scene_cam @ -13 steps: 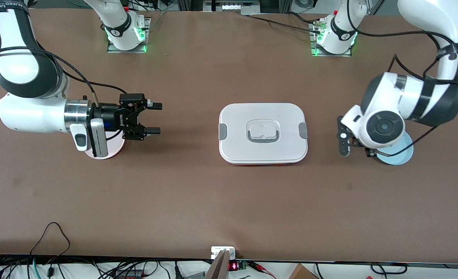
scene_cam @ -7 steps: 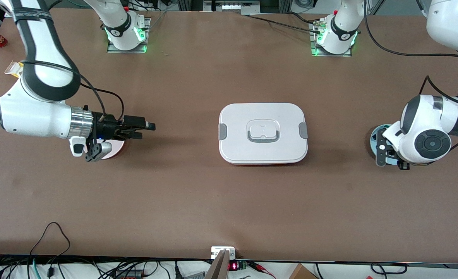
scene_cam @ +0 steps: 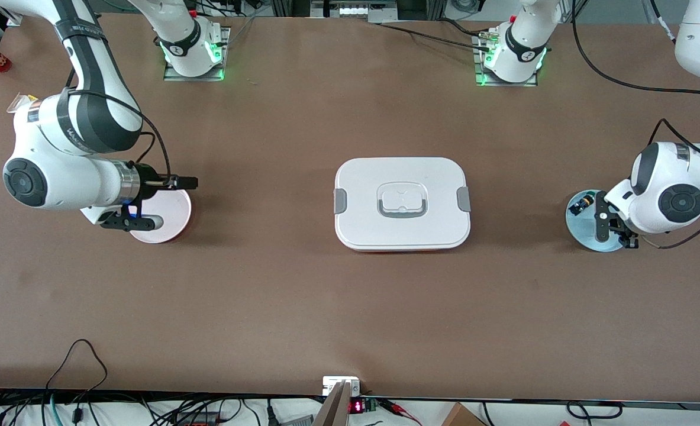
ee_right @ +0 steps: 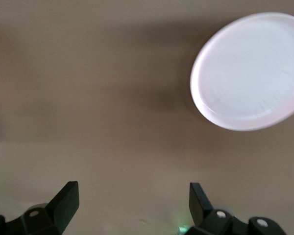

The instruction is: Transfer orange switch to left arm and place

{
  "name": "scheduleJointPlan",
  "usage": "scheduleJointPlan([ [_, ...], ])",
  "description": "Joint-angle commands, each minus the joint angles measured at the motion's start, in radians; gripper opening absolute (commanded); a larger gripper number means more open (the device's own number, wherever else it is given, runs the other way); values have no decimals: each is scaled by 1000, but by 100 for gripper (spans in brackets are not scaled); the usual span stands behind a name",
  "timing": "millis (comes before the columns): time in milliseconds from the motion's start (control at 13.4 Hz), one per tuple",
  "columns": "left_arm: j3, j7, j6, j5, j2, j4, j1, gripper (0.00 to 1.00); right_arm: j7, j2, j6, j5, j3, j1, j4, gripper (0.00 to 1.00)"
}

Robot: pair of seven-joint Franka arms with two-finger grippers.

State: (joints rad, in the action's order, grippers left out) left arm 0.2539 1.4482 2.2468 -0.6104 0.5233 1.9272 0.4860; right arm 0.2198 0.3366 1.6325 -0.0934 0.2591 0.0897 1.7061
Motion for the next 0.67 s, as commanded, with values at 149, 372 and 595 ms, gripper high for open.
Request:
scheduleJointPlan([
  [149, 16, 8, 76, -22, -6, 59, 33, 17, -25, -80, -125, 173, -88, -7, -66, 100],
  [372, 16, -3, 118, -22, 0, 58, 42, 17, -195, -132, -132, 169, -253, -102, -162, 100],
  [595, 16, -21, 148, -22, 20, 55, 42, 17, -180, -139, -218, 156, -262, -116, -275, 100],
])
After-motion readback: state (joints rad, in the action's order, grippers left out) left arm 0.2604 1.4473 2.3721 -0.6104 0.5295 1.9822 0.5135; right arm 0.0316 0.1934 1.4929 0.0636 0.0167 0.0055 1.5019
